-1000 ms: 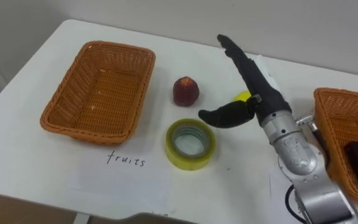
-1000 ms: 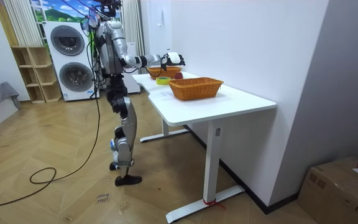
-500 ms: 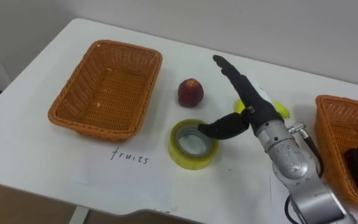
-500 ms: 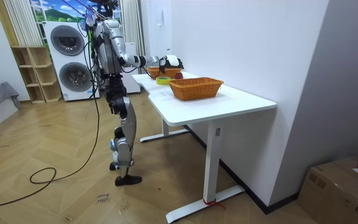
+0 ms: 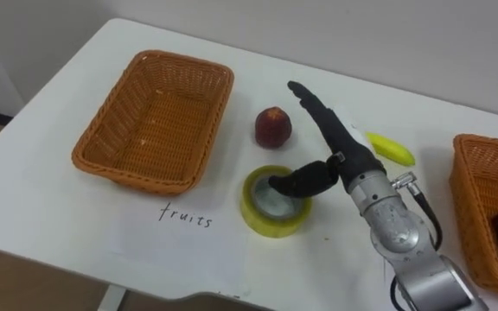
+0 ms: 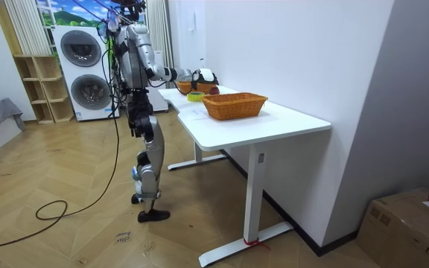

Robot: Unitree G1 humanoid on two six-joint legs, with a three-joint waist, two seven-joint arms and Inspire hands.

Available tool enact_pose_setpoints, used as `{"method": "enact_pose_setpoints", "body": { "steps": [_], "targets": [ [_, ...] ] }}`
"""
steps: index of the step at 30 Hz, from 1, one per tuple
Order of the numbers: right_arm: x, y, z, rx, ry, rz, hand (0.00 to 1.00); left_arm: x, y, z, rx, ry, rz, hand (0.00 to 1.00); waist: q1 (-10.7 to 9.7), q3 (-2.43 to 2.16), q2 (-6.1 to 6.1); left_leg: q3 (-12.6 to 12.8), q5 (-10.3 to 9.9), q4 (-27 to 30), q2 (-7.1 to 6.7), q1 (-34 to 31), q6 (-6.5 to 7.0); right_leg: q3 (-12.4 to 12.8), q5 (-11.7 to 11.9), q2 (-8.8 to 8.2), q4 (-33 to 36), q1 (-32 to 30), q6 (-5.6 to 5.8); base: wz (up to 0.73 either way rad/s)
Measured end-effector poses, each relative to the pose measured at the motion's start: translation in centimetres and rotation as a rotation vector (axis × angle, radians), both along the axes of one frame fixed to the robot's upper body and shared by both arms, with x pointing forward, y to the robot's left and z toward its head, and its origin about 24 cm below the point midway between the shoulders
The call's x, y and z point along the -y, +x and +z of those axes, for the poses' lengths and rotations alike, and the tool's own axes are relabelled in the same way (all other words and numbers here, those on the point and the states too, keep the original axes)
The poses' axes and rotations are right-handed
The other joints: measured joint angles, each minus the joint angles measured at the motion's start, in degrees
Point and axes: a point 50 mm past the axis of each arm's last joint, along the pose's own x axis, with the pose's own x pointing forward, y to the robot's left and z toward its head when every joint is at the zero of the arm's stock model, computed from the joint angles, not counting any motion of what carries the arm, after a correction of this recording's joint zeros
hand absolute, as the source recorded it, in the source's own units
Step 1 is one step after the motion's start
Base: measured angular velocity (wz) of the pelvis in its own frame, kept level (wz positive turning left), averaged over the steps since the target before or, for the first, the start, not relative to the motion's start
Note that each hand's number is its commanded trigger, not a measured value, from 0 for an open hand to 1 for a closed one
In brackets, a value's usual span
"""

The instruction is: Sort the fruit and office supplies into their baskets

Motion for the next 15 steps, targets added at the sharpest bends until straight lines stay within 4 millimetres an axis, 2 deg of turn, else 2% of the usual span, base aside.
{"method": "enact_pose_setpoints", "body": {
  "steps": [11, 15],
  "targets": [
    [-0.8, 0.0, 0.0, 0.021, -0.035, 0.006, 0.0, 0.3, 0.1, -0.1, -0.002, -0.006, -0.019, 0.0, 0.06, -0.11, -0.11, 0.01, 0.0, 0.16, 0.0, -0.07, 0.0, -0.48, 0.0, -0.03, 0.04, 0.03, 0.0, 0.0],
    [-1.2, -0.2, -0.8, -0.01, -0.052, 0.022, 0.0, 0.3, 0.2, -0.1, 0.003, 0.0, -0.019, 0.0, 0.06, -0.19, -0.06, -0.03, 0.0, 0.24, -0.03, -0.07, -0.01, -0.5, 0.0, -0.04, 0.03, 0.15, 0.0, 0.0]
  ]
}}
